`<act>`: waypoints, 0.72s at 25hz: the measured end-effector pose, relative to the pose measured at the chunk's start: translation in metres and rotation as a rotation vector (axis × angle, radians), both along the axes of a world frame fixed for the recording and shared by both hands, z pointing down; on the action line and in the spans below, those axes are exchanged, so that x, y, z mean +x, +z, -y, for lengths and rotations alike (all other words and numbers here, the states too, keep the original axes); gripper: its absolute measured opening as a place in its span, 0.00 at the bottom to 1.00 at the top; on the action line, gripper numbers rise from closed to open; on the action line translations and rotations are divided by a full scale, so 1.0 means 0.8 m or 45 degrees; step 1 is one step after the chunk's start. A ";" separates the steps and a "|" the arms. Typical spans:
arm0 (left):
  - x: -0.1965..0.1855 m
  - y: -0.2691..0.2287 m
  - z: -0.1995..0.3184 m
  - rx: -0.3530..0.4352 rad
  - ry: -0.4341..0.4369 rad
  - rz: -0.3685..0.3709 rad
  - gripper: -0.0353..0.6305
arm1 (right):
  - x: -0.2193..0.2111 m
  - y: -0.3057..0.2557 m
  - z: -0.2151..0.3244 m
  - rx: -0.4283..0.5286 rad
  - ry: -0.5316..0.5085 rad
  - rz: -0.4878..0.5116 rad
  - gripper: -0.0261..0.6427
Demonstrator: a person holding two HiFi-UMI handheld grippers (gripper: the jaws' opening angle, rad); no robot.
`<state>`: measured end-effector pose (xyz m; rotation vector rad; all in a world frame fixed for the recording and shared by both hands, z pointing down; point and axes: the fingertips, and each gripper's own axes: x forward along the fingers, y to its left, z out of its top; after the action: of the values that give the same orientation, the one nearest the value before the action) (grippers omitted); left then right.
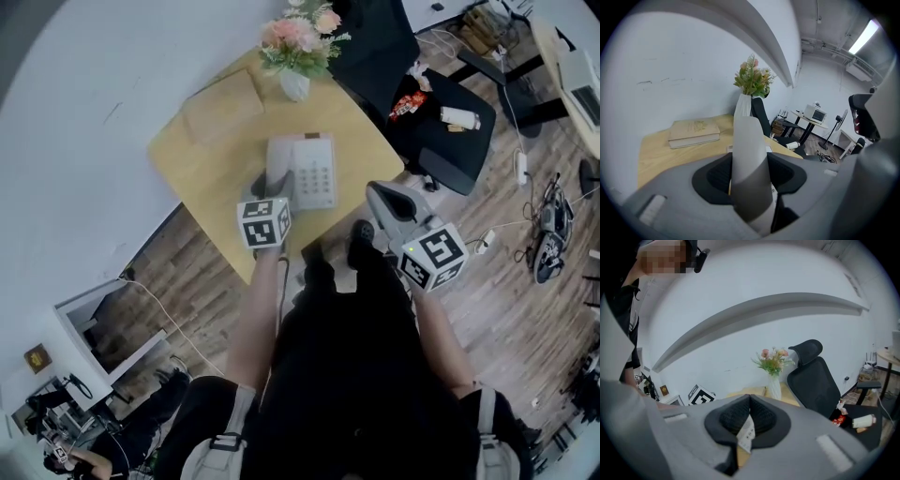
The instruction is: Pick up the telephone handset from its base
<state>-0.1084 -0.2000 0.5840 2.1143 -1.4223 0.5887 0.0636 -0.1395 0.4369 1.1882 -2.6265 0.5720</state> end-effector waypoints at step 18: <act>-0.010 -0.131 -0.026 0.218 0.112 -0.131 0.38 | -0.024 -0.065 -0.006 0.199 0.078 0.039 0.04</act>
<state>-0.1161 -0.1795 0.4795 2.3152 -1.3713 0.3963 0.0445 -0.1349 0.3847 1.3181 -2.7120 0.4040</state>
